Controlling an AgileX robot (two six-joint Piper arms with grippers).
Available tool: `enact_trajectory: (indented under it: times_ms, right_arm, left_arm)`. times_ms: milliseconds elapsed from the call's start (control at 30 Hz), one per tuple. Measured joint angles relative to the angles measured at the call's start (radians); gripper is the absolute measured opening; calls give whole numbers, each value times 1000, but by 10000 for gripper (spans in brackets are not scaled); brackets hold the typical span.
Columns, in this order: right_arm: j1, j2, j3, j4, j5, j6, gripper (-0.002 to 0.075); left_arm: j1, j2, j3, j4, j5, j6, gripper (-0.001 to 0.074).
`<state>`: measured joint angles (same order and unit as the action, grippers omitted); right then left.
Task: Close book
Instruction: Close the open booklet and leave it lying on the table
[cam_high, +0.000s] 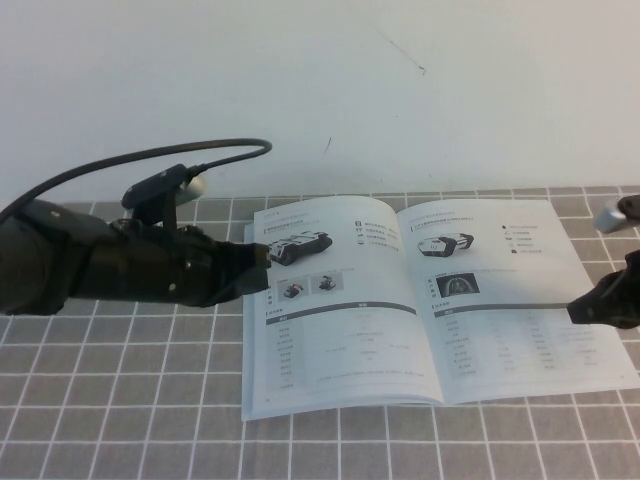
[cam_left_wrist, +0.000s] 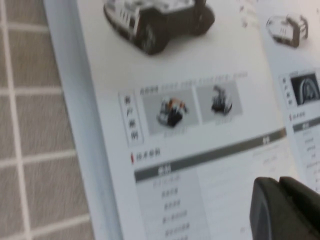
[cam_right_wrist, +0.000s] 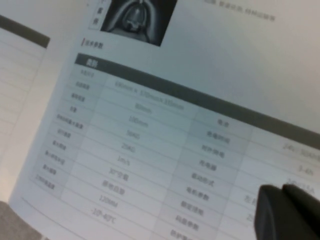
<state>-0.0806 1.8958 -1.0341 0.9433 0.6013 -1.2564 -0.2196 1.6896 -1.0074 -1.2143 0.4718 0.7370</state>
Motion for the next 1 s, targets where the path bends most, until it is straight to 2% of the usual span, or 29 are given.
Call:
enact_trajectory:
  times_ms: [133, 233, 500, 733, 1000]
  right_arm:
    - [7, 41, -41, 108, 76, -89, -3]
    - [42, 62, -80, 126, 100, -122, -3]
    - [125, 155, -180, 17, 110, -60, -3]
    - [129, 196, -197, -73, 114, 5, -3]
    - [129, 205, -203, -87, 125, 36, -3]
  left_arm:
    - [0, 44, -62, -25, 0, 29, -4]
    - [0, 56, -80, -14, 0, 41, -4]
    - [0, 76, -87, 140, -33, 23, -4]
    - [0, 125, -87, 183, -60, 14, -4]
    - [0, 168, -87, 196, -196, 33, -4]
